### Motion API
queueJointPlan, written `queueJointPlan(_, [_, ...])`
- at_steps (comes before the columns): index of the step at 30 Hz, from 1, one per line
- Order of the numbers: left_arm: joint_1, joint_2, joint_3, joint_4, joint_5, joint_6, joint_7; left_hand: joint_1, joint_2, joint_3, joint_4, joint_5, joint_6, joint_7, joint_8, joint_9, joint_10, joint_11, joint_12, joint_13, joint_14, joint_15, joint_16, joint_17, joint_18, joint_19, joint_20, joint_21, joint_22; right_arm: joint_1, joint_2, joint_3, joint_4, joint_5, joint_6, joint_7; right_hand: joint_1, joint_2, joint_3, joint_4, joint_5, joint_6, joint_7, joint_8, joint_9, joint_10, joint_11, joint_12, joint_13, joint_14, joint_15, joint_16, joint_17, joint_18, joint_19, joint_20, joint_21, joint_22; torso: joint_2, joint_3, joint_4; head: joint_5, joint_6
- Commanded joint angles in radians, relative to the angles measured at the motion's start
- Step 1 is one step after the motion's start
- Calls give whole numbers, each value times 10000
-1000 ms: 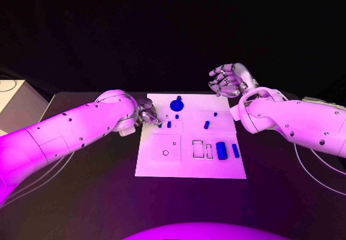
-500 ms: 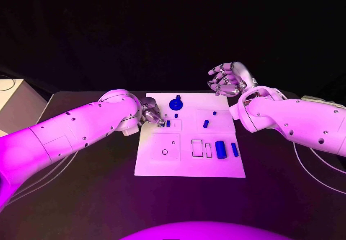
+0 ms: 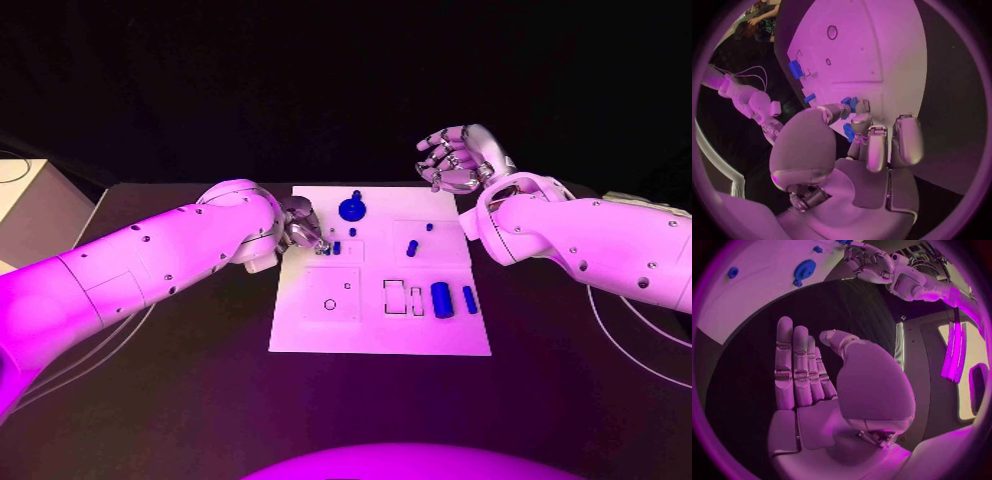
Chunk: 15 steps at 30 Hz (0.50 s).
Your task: Assemble the parts on the task board
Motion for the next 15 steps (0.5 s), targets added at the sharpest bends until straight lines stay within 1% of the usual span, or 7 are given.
queueJointPlan(1, [-38,-33,-27,5,-266,-22,-172,51,62,1619,-1696,95,129,-55,59,21,94,-7,54,28,981,-88,52,2396,-204,66,-9,44,21,1,-6,4,19,-9,43,51,-44,57,-61,26,51,10,60,35,-10,53,-21,67,-10,62,15,-11,11,89,61,-28,-56,-10,-1,-8,7,2,4])
queueJointPlan(8, [-38,-107,-22,48,-375,-130,-257,63,12,1628,-1774,272,218,-63,13,17,173,-17,88,128,992,-99,68,2427,-209,87,-25,66,47,1,-4,4,17,-9,39,54,-44,57,-61,26,51,10,60,35,-10,53,-21,67,-10,62,15,-11,11,89,61,-28,-56,-10,0,-11,0,9,-1])
queueJointPlan(15, [-36,-198,-16,98,-423,-209,-328,58,-7,1628,-1799,365,259,-68,-12,15,202,-21,94,158,996,-104,73,2439,-216,104,-31,86,75,1,-7,4,20,-9,38,55,-44,57,-61,26,51,10,60,35,-10,53,-21,67,-10,62,15,-11,11,89,61,-28,-56,-10,-2,-4,3,18,-12])
